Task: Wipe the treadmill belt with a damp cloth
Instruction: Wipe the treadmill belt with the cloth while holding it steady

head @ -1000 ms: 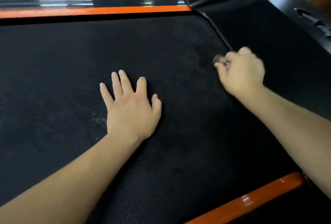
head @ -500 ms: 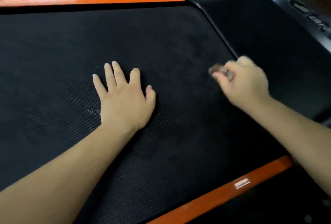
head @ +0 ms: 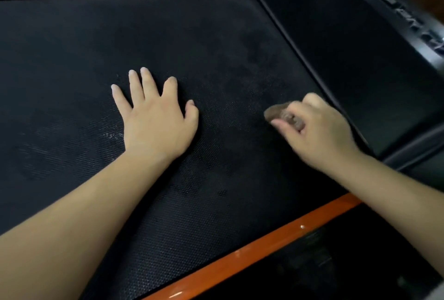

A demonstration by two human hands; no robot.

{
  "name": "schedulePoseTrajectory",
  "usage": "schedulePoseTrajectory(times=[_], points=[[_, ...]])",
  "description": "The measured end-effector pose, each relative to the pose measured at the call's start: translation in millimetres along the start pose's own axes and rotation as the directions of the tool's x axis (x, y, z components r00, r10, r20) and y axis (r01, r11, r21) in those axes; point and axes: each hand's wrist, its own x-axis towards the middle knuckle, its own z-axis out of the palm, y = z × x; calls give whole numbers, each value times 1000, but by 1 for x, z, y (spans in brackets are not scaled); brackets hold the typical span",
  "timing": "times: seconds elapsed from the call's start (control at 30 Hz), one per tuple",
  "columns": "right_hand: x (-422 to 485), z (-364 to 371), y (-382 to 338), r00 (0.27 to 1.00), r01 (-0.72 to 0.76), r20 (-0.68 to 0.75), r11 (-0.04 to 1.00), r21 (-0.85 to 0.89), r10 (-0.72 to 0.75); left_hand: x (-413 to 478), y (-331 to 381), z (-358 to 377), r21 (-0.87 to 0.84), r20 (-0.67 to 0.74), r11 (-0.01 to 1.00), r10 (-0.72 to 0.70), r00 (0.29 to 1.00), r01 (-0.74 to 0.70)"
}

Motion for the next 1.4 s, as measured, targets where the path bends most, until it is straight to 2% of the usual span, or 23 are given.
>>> schedulePoseTrajectory(times=[0.13, 0.27, 0.33, 0.4, 0.43, 0.53, 0.57, 0.67, 0.7, 0.77, 0.83, 0.87, 0.9, 1.0, 1.03, 1.07, 1.13, 1.17, 1.2, 1.23, 1.3, 1.33, 1.4], points=[[11, -17, 22, 962, -268, -91, 947, -178, 256, 0, 0, -2, -29, -3, 1000, 0, 1000, 0], [-34, -17, -10, 993, -63, 86, 982, -179, 79, -1, -1, 0, -20, 5, 1000, -2, 1000, 2], [-30, -28, 5, 977, -172, 79, 949, -264, 199, 0, -1, -3, -24, 17, 1000, 5, 1000, -4], [-26, -33, 14, 934, -342, -15, 884, -317, 356, -2, -3, -9, -52, 42, 999, 17, 999, -15], [-32, -31, 8, 927, -357, -12, 875, -326, 374, -4, -6, -12, -75, 60, 997, 31, 998, -27], [-60, -26, -24, 966, -195, 117, 949, -250, 229, -29, -16, -22, -128, 106, 983, 145, 984, -132], [-64, -29, -21, 963, -197, 135, 953, -229, 232, -42, -21, -25, -133, 111, 975, 192, 975, -177], [-49, -40, 4, 866, -472, 43, 841, -263, 499, -80, -35, -32, -114, 135, 954, 293, 947, -279], [-48, -37, 1, 849, -504, 14, 818, -276, 528, -90, -39, -34, -110, 145, 950, 306, 941, -293], [-56, -25, -29, 900, -415, 17, 867, -275, 436, -104, -46, -35, -90, 152, 942, 335, 930, -324], [-68, -18, -63, 969, -214, 90, 963, -160, 231, -114, -54, -35, -55, 151, 926, 379, 913, -375], [-71, -18, -65, 976, -168, 120, 979, -111, 181, -116, -58, -36, -41, 145, 917, 399, 905, -398], [-67, -20, -58, 972, -188, 127, 978, -90, 199, -118, -62, -37, -34, 141, 908, 417, 898, -417], [-46, -29, -40, 894, -441, 42, 892, -100, 447, -123, -75, -41, -33, 141, 888, 459, 877, -459], [-47, -25, -48, 888, -456, 11, 882, -114, 461, -126, -81, -42, -26, 140, 878, 477, 868, -478], [-51, -19, -63, 913, -404, 14, 909, -104, 408, -129, -87, -43, -18, 141, 867, 495, 857, -498], [-62, -8, -100, 981, -166, 100, 986, 7, 164, -130, -100, -44, 1, 148, 844, 530, 835, -536], [-64, -8, -105, 987, -89, 136, 995, 44, 82, -130, -104, -45, 5, 154, 832, 548, 822, -555], [-58, -9, -100, 987, -88, 138, 995, 48, 80, -130, -107, -46, 9, 155, 829, 551, 820, -559], [-46, -12, -91, 982, -158, 109, 987, 24, 154, -130, -108, -47, 16, 154, 836, 541, 827, -549], [-27, -15, -78, 922, -386, 33, 922, 12, 386, -134, -109, -48, 24, 143, 850, 518, 843, -526], [-26, -12, -85, 916, -401, 2, 916, -4, 401, -137, -110, -47, 23, 136, 856, 509, 850, -516], [-37, 0, -119, 976, -215, 34, 977, 8, 215, -139, -112, -45, 17, 123, 862, 502, 856, -507]])
